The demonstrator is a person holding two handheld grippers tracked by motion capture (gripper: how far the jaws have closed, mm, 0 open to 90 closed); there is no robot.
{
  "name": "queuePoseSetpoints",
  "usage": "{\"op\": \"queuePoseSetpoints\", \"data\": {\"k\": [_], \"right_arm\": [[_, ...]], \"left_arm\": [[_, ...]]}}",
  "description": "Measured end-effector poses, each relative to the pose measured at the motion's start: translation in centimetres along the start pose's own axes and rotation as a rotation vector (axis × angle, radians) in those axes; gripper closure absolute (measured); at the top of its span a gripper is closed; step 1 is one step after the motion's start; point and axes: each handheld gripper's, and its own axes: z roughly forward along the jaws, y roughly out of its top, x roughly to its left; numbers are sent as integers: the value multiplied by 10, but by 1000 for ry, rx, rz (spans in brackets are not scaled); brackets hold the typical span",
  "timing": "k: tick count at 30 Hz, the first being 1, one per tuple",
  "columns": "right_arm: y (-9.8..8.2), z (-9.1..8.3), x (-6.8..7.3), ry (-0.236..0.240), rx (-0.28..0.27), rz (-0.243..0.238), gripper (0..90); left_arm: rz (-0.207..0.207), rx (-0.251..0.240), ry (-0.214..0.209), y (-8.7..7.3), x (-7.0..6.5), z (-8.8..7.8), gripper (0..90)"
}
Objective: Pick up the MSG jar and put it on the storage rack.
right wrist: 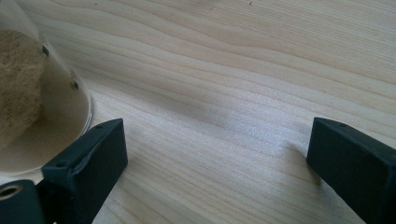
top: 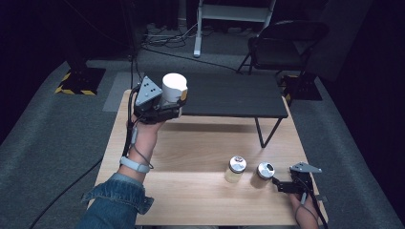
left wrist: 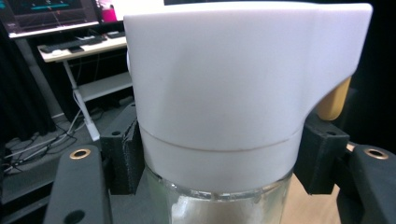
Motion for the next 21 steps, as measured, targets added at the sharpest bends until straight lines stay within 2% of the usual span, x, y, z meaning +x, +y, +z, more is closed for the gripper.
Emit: {"op": "queuePoseSetpoints", "data": {"k": [5, 7, 13, 17, 21], "right_arm": [[0, 0, 0, 0, 0, 0, 49], [0, 0, 0, 0, 0, 0, 49], [0, 0, 0, 0, 0, 0, 49], [0, 0, 0, 2, -1, -2, 49], [0, 0, 0, 4, 0, -4, 49]], "left_arm": [[-35, -8, 16, 1, 8, 21, 304], [-61, -34, 19, -3, 13, 33, 304], [-81, -38, 19, -10, 15, 49, 304], [-103, -32, 20, -19, 16, 58, 304], [-108, -37, 27, -28, 17, 63, 304]]}}
